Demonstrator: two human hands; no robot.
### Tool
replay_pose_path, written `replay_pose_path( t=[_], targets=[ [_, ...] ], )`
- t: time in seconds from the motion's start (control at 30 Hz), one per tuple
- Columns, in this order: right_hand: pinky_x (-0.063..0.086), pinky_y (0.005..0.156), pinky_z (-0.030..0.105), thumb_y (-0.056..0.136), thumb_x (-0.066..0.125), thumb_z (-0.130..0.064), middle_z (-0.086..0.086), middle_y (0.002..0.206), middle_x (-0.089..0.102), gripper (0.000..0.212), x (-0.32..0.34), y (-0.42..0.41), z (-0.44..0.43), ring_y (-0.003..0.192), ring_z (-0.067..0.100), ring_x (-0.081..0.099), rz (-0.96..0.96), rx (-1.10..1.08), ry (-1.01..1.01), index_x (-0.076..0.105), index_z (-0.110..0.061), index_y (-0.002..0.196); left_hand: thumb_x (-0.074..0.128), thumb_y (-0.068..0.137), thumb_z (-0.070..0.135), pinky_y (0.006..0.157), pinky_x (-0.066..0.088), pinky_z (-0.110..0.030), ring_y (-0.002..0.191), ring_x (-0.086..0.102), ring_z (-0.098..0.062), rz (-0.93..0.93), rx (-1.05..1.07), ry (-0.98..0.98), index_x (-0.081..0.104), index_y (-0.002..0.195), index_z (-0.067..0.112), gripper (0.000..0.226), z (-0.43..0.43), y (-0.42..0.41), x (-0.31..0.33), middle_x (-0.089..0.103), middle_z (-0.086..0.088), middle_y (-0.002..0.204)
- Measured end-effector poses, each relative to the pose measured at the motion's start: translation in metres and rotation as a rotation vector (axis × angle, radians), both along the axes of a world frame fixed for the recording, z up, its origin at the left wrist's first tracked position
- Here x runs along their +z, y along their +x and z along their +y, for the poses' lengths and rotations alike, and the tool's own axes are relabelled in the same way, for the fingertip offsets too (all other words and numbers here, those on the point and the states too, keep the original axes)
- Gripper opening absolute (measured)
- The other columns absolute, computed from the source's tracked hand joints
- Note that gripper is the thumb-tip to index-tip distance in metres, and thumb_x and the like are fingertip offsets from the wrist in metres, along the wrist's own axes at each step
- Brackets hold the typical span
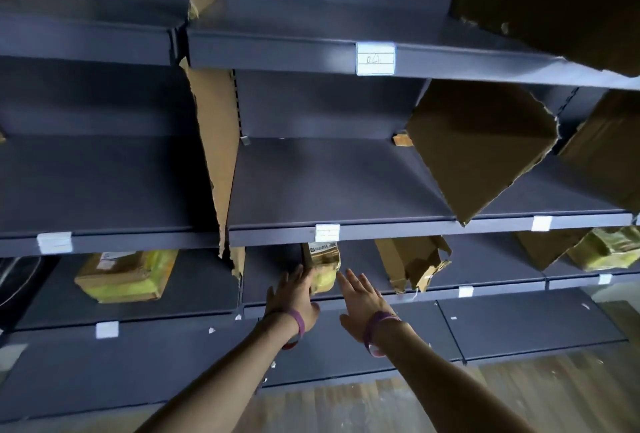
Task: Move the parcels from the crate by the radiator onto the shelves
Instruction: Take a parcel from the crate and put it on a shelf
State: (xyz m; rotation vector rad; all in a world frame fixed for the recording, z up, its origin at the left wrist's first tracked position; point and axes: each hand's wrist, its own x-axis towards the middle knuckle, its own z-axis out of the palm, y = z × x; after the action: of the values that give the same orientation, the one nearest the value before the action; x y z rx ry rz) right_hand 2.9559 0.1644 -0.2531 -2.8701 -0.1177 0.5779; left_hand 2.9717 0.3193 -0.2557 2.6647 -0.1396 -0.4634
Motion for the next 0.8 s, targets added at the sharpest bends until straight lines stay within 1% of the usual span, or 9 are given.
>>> replay_pose_path(
  t=[0.1, 0.23, 0.43, 0.53, 0.63, 0.73, 0.8],
  targets=[
    [0.008, 0.119, 0.044, 0.094, 0.048, -0.014, 0.000, 0.162, -0.008, 0.080, -0.011, 0.015, -0.005, 0.149, 0.026, -0.008, 0.023, 0.045, 0.004, -0.003, -0.023, 0.155, 0.051, 0.094, 0.027, 0.117, 0.011, -0.051, 0.147, 0.001, -0.024, 0.039, 0.037, 0.025, 0.003, 0.151, 0.036, 0.075, -0.004, 0.008, -0.007, -0.003, 0.007, 0.161],
    [0.014, 0.118, 0.046, 0.093, 0.049, -0.012, 0.001, 0.163, -0.005, 0.079, -0.024, 0.033, -0.014, 0.149, 0.028, -0.004, 0.029, 0.113, 0.011, 0.000, -0.023, 0.155, 0.050, 0.093, 0.025, 0.116, 0.014, -0.053, 0.147, 0.004, -0.025, 0.058, 0.072, 0.050, 0.003, 0.151, 0.034, 0.075, -0.017, 0.012, -0.015, 0.000, 0.006, 0.161],
    [0.019, 0.119, 0.046, 0.091, 0.051, -0.011, 0.000, 0.163, -0.003, 0.081, -0.038, 0.052, -0.033, 0.149, 0.030, 0.000, 0.031, 0.210, 0.030, 0.003, -0.021, 0.154, 0.052, 0.093, 0.024, 0.116, 0.016, -0.053, 0.147, 0.001, -0.027, 0.126, 0.148, 0.065, 0.000, 0.151, 0.035, 0.079, -0.031, 0.010, -0.025, 0.000, 0.006, 0.161],
    [0.019, 0.119, 0.047, 0.092, 0.048, -0.007, -0.004, 0.162, -0.008, 0.083, -0.045, 0.058, -0.040, 0.149, 0.030, -0.004, 0.024, 0.207, 0.047, -0.004, -0.022, 0.154, 0.053, 0.092, 0.025, 0.116, 0.020, -0.053, 0.147, 0.002, -0.027, 0.133, 0.152, 0.060, 0.001, 0.151, 0.034, 0.079, -0.038, 0.019, -0.035, -0.001, 0.007, 0.161],
    [0.017, 0.119, 0.047, 0.092, 0.045, -0.005, -0.001, 0.162, -0.012, 0.086, -0.052, 0.065, -0.041, 0.148, 0.030, -0.007, -0.002, 0.184, 0.074, -0.012, -0.023, 0.153, 0.053, 0.092, 0.025, 0.115, 0.021, -0.054, 0.147, 0.001, -0.026, 0.148, 0.160, 0.049, 0.001, 0.151, 0.036, 0.079, -0.045, 0.032, -0.044, -0.003, 0.008, 0.160],
    [0.016, 0.119, 0.046, 0.093, 0.045, -0.009, 0.005, 0.162, -0.012, 0.084, -0.058, 0.070, -0.037, 0.148, 0.032, -0.007, 0.008, 0.172, 0.059, -0.012, -0.023, 0.153, 0.055, 0.091, 0.023, 0.114, 0.023, -0.055, 0.147, 0.005, -0.027, 0.168, 0.160, 0.022, 0.001, 0.150, 0.037, 0.082, -0.051, 0.041, -0.051, -0.001, 0.009, 0.160],
    [0.016, 0.119, 0.046, 0.094, 0.046, -0.009, 0.004, 0.162, -0.012, 0.083, -0.062, 0.072, -0.035, 0.148, 0.032, -0.007, 0.023, 0.166, 0.054, -0.011, -0.023, 0.153, 0.056, 0.090, 0.019, 0.112, 0.025, -0.055, 0.147, 0.008, -0.026, 0.173, 0.156, 0.003, -0.002, 0.150, 0.038, 0.086, -0.054, 0.046, -0.056, 0.001, 0.011, 0.160]
  ],
)
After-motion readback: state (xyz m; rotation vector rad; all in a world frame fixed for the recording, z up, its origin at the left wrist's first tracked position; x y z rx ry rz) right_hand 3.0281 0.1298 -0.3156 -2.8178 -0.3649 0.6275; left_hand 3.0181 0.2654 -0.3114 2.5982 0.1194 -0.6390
